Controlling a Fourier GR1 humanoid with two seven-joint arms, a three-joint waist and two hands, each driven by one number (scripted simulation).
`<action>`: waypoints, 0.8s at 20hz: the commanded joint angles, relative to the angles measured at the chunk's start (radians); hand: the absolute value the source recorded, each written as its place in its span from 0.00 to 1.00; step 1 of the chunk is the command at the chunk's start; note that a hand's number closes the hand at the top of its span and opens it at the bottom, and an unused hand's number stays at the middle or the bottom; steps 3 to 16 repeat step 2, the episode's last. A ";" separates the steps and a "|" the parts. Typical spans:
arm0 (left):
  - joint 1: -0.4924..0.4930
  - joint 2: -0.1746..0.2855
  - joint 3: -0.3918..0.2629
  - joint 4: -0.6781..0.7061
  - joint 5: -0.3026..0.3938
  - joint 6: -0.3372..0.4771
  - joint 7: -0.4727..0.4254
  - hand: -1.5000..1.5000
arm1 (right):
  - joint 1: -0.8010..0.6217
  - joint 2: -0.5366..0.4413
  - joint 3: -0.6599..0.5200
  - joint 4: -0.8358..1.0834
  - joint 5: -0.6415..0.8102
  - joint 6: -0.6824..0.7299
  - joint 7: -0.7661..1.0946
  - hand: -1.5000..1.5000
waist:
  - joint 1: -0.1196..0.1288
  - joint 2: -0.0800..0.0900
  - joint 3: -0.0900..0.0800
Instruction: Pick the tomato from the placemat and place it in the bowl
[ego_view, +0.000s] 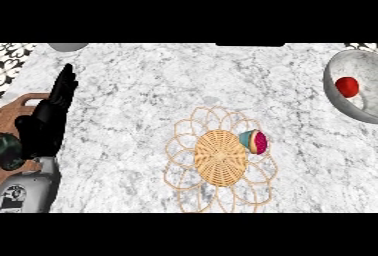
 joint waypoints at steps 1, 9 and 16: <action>-0.059 -0.021 -0.019 0.011 -0.039 0.030 0.044 0.50 | 0.042 0.046 0.017 -0.015 -0.008 0.043 -0.094 0.00 | -0.011 -0.003 -0.001; 0.023 -0.029 -0.030 -0.017 -0.024 0.011 -0.006 0.50 | 0.016 -0.025 0.001 -0.011 -0.026 0.095 -0.045 0.00 | -0.002 -0.003 -0.001; 0.023 -0.029 -0.030 -0.017 -0.024 0.011 -0.006 0.50 | 0.016 -0.025 0.001 -0.011 -0.026 0.095 -0.045 0.00 | -0.002 -0.003 -0.001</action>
